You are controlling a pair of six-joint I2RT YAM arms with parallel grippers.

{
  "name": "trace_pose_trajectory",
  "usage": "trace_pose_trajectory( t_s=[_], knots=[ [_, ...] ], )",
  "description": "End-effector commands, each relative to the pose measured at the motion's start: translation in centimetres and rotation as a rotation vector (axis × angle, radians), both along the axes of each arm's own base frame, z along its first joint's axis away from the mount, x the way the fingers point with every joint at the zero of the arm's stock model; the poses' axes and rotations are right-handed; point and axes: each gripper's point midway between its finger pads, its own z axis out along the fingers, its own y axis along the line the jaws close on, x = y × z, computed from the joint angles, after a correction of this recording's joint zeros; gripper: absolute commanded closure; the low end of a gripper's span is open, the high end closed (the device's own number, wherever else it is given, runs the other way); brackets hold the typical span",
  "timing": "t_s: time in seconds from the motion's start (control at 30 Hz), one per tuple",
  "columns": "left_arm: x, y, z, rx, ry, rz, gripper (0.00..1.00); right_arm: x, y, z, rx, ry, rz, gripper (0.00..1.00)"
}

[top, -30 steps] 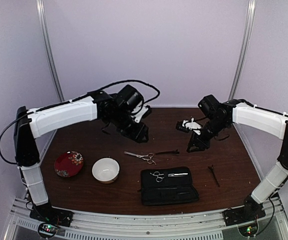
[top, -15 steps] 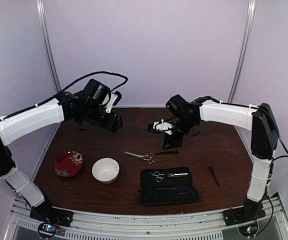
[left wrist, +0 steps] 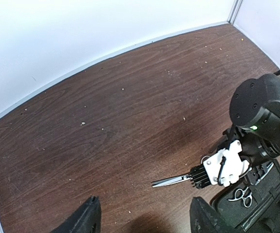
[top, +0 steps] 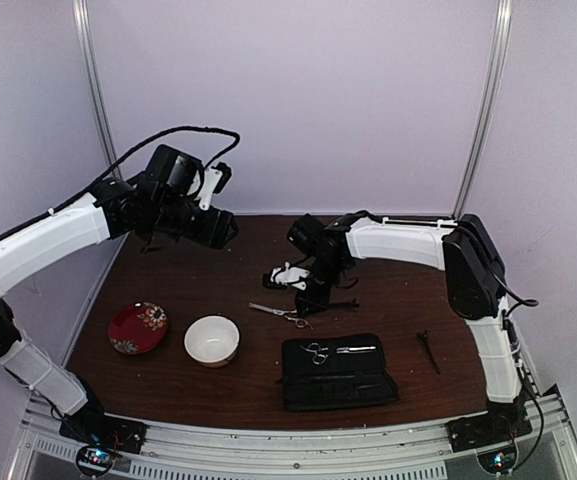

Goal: Sort the hair-cutting tools

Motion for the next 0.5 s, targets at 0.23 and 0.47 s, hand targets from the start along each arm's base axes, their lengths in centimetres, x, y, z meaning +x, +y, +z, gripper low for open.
trace_pose_trajectory(
  t_s=[0.23, 0.47],
  knots=[
    [0.2, -0.5, 1.8, -0.057, -0.034, -0.027, 0.34, 0.6, 0.4, -1.1, -0.042, -0.010, -0.039, 0.80],
    [0.0, -0.6, 2.1, -0.066, -0.036, -0.035, 0.34, 0.0, 0.5, -2.5, -0.082, 0.001, -0.032, 0.81]
  ],
)
